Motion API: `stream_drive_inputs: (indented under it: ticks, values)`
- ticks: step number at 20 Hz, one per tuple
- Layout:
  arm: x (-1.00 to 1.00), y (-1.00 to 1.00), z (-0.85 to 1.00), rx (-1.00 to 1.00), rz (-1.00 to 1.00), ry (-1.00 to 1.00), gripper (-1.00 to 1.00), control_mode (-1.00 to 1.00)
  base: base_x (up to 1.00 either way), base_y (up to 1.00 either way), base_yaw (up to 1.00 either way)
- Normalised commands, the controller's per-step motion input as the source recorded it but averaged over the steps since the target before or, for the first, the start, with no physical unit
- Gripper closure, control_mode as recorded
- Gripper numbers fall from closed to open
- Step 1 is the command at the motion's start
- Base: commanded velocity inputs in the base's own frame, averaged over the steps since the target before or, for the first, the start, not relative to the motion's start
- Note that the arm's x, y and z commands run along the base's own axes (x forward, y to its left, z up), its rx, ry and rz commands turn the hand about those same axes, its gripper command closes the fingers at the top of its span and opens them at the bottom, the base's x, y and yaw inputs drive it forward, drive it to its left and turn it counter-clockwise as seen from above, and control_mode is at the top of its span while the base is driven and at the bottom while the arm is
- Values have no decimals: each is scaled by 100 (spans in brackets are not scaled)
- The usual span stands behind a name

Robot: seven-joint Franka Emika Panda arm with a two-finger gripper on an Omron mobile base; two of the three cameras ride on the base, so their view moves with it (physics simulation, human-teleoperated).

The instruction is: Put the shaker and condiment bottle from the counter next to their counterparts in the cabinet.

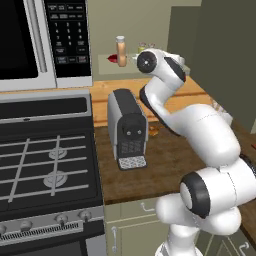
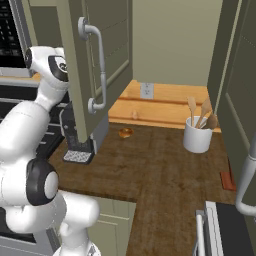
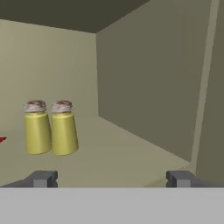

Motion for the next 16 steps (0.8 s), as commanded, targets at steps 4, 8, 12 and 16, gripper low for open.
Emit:
stream_drive_inputs:
  ticks: [4,8,12,16]
  values:
    - [-94,11,11,0,0,0,-100,-100,0,0,0]
    - [-100,28,16,0,0,-2,-100,-100,0,0,0]
    - [-100,26,15,0,0,-5,-100,-100,0,0,0]
    - [-100,32,6,0,0,-6,-100,-100,0,0,0]
